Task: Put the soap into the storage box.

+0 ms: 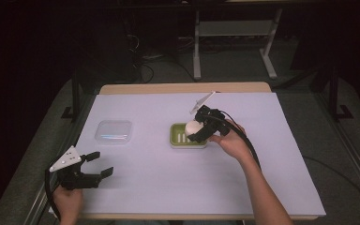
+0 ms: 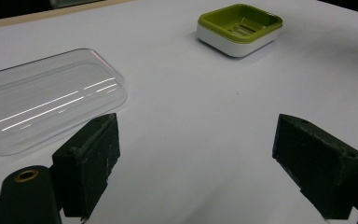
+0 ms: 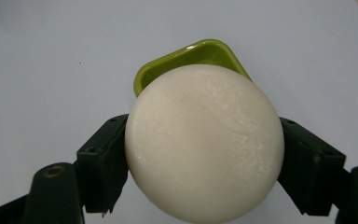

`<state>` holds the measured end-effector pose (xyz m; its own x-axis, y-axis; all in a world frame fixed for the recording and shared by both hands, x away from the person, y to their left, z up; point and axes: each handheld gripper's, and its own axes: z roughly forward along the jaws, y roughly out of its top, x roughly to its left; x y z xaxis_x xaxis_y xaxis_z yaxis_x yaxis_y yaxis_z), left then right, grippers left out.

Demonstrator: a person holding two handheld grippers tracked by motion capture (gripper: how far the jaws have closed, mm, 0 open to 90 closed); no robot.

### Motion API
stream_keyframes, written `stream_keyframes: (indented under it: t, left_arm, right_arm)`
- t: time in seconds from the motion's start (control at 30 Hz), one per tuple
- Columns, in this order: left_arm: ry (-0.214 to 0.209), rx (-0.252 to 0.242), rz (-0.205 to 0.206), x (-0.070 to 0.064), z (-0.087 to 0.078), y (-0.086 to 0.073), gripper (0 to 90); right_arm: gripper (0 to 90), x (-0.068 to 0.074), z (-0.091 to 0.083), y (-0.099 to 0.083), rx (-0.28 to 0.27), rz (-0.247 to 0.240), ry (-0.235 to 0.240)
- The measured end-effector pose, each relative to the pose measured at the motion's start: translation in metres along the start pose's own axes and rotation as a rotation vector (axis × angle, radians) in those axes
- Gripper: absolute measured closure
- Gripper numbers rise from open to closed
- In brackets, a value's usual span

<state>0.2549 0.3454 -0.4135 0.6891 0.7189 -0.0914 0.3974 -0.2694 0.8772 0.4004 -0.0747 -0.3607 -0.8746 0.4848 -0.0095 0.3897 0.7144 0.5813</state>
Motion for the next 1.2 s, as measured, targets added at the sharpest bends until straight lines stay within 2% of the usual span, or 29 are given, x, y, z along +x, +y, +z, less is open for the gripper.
stream_keyframes:
  t: [0.6,1.2]
  left_arm:
    - [-0.001,0.0,-0.001,0.0,0.0,0.0,14.5]
    - [-0.003,0.002,0.001,0.0,0.0,0.0,14.5]
  right_arm:
    - [24.1,-0.007,0.028,0.004,0.033,0.024,0.003]
    - [24.1,-0.012,0.046,0.007,0.049,0.045,0.007]
